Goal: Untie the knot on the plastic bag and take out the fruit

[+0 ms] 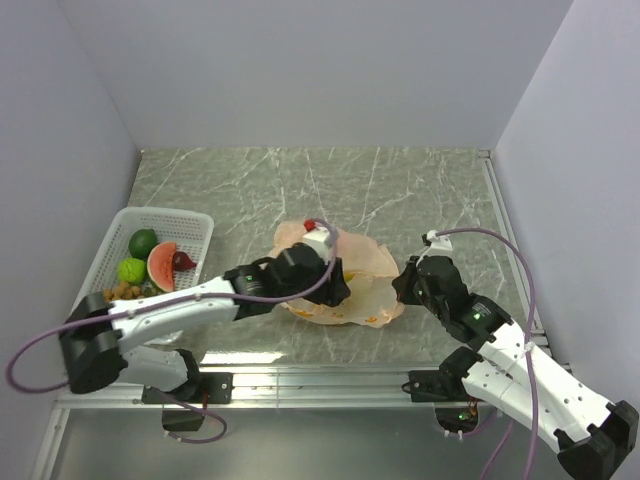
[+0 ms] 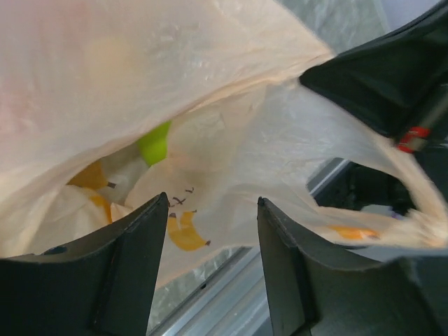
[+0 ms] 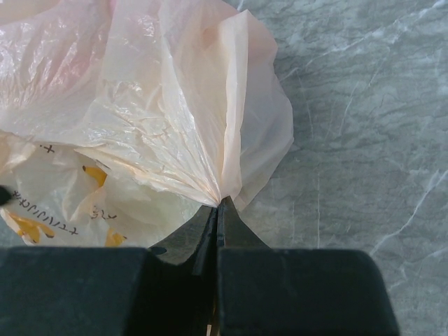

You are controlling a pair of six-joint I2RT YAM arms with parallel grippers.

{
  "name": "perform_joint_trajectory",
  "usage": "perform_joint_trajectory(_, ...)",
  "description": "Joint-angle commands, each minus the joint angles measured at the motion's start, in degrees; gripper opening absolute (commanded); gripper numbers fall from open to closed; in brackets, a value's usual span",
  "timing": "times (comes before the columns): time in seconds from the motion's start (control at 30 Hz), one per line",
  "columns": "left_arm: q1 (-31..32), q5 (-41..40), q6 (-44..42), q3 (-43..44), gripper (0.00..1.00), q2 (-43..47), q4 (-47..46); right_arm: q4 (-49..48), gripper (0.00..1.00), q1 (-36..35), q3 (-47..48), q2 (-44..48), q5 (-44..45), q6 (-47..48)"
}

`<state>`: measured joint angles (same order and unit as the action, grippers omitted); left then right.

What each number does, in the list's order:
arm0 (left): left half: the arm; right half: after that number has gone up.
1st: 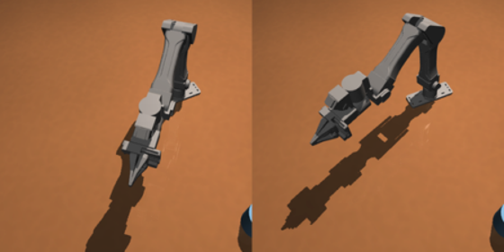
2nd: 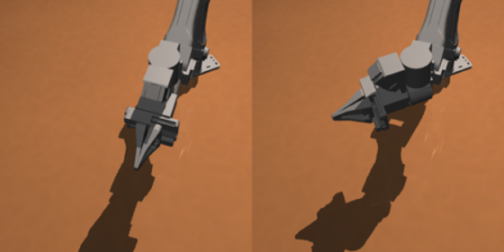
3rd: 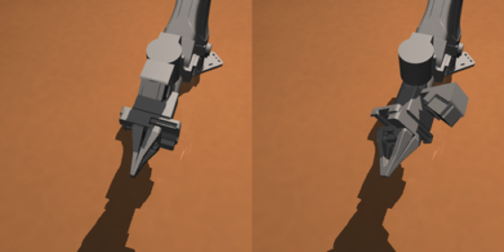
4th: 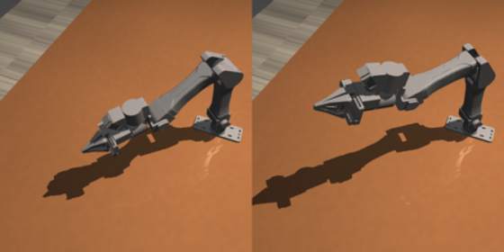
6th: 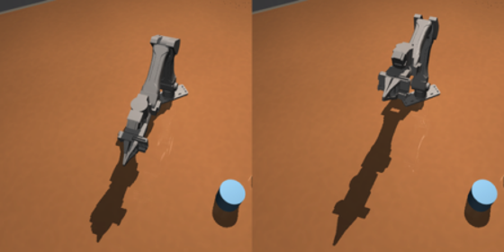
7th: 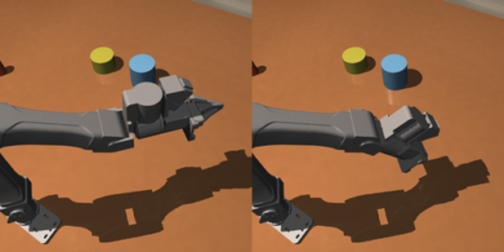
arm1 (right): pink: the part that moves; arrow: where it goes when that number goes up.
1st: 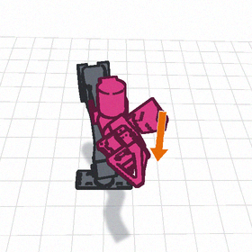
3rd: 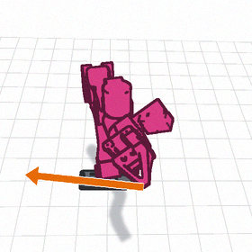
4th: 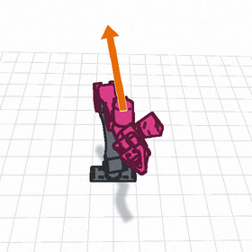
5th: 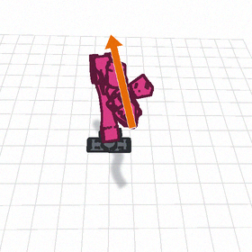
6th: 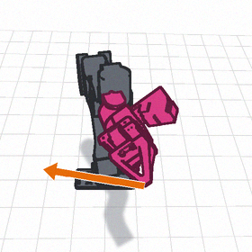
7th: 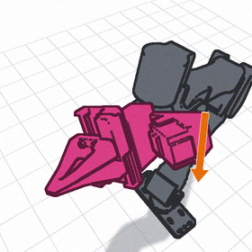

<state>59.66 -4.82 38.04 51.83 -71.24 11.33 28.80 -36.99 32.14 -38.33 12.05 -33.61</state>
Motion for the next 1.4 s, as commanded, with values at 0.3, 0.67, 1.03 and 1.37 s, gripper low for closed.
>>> perform_joint_trajectory(0.3, 0.91, -21.71, 8.89, 9.51, 0.66, -18.83, -4.12, 0.21, 0.0, -0.36, 1.61, 2.11, -0.54, -1.29)
perform_joint_trajectory(0.67, -2.0, -19.26, 9.94, 17.33, 0.91, -33.24, -6.41, -0.14, 0.0, -0.54, 0.47, 2.82, -1.68, -1.46)
perform_joint_trajectory(1.03, -2.0, -18.56, 10.3, 16.65, 0.67, -39.25, -8.77, -0.41, 0.0, -0.54, -0.59, 3.69, -1.42, -2.34)
perform_joint_trajectory(1.37, -1.74, -11.19, 6.35, 7.58, 0.16, -18.52, -5.81, 1.0, 0.0, -0.54, 1.26, 2.21, 4.38, -1.81)
